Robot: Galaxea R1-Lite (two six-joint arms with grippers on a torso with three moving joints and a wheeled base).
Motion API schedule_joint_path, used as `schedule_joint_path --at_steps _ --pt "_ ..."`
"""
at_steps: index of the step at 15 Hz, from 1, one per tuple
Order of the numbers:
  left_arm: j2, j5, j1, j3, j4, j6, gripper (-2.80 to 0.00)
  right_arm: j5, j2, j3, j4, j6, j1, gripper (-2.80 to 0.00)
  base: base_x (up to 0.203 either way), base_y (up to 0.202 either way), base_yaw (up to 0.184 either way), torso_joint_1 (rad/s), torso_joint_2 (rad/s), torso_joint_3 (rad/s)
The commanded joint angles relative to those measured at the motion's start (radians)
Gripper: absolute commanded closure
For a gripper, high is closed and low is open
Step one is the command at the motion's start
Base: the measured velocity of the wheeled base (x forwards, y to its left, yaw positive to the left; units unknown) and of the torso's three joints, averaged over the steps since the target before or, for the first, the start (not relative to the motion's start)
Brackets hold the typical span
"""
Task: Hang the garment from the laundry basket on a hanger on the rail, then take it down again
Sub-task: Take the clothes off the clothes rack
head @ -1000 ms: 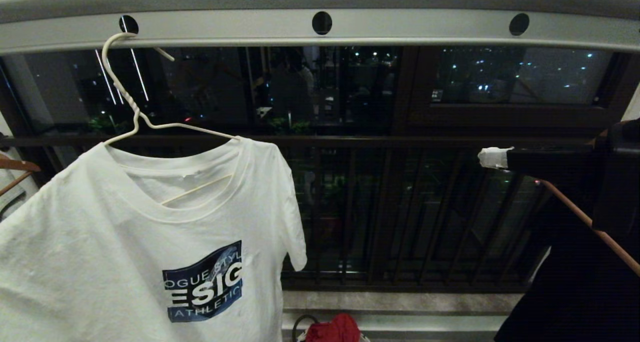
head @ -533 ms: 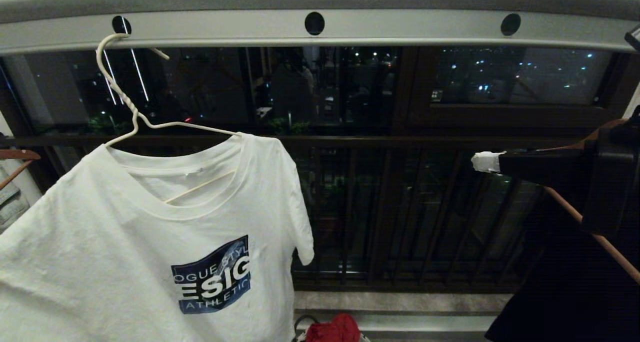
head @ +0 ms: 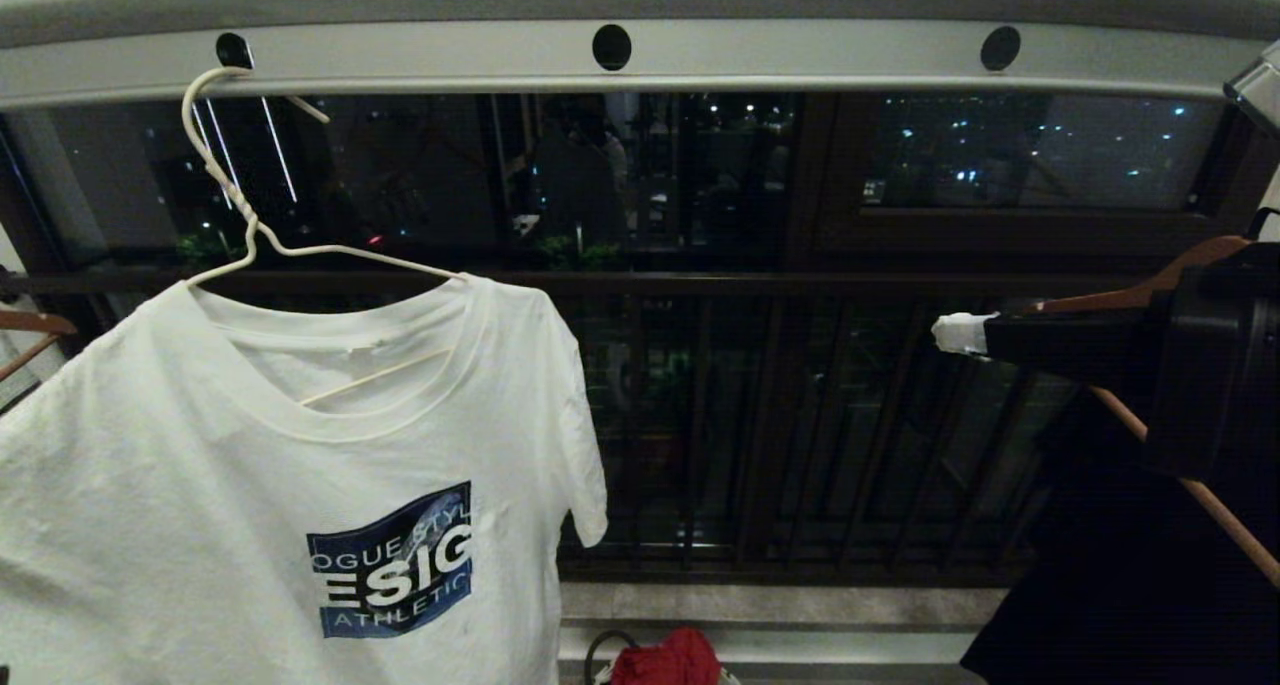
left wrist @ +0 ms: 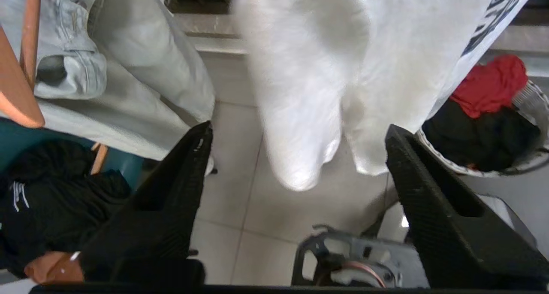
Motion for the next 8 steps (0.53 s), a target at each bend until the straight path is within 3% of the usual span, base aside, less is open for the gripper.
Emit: schedule_joint_path --at_steps 1,3,4,8 --pt "0.007 0.001 0.002 0.045 -0.027 0.001 -2.8 0.002 0.002 0.0 0.0 0.0 0.001 0.0 0.0 0.0 0.0 0.0 0.0 0.0" --pt "0.027 0.003 0.003 0.073 -0.034 0.0 -2.8 0.002 0.002 0.002 0.0 0.0 0.001 0.0 0.0 0.0 0.0 0.0 0.0 0.0" --pt "0.038 0.005 0.004 0.086 -0.055 0.0 0.0 0.002 0.002 0.002 0.0 0.0 0.001 0.0 0.0 0.0 0.0 0.0 0.0 0.0" --pt "0.07 0.007 0.005 0.164 -0.236 0.004 0.0 0.002 0.002 0.006 0.0 0.0 0.001 0.0 0.0 0.0 0.0 0.0 0.0 0.0"
